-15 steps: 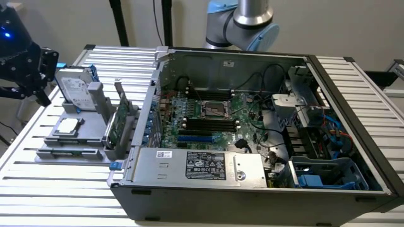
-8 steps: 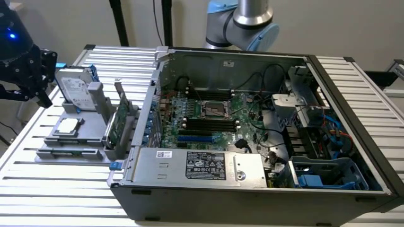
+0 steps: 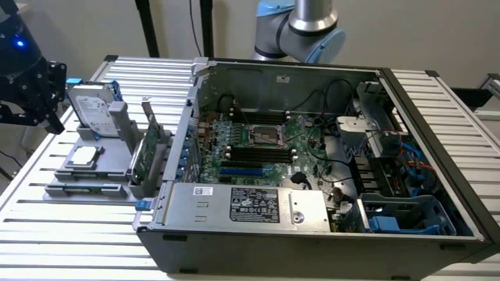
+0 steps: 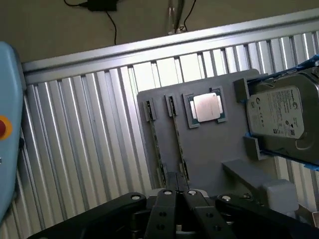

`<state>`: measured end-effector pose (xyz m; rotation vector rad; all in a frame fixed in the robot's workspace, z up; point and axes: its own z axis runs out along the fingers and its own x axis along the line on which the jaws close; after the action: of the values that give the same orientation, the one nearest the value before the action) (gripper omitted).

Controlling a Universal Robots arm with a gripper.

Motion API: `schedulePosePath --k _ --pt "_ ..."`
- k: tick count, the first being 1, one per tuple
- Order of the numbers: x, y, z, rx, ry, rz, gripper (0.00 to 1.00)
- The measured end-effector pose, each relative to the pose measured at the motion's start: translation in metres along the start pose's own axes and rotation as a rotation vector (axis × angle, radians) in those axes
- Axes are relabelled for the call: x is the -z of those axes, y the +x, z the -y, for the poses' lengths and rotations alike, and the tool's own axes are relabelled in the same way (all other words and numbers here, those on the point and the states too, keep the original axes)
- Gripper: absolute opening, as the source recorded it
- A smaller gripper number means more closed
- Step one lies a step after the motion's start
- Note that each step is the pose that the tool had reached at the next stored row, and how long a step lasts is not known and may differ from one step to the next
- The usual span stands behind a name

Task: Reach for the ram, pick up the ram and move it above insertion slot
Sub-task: 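Pick up the ram and move it above insertion slot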

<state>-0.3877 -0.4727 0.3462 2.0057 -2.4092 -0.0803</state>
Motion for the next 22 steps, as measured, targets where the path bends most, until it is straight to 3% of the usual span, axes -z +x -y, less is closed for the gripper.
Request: schedulePosePath --k 13,16,19,22 --pt "-0.0054 0.0001 0.0003 0.235 -0.0055 -0.0095 0.11" --pt "-0.0059 0.0001 -0.0019 0.245 0.0030 -0.0088 0.11" --pt "-0.0062 0.0003 -0.0053 0.246 0.0213 -0.0078 0.11" --pt "-0.0063 0.0003 -0.0055 0.246 0.0221 -0.0077 0.11"
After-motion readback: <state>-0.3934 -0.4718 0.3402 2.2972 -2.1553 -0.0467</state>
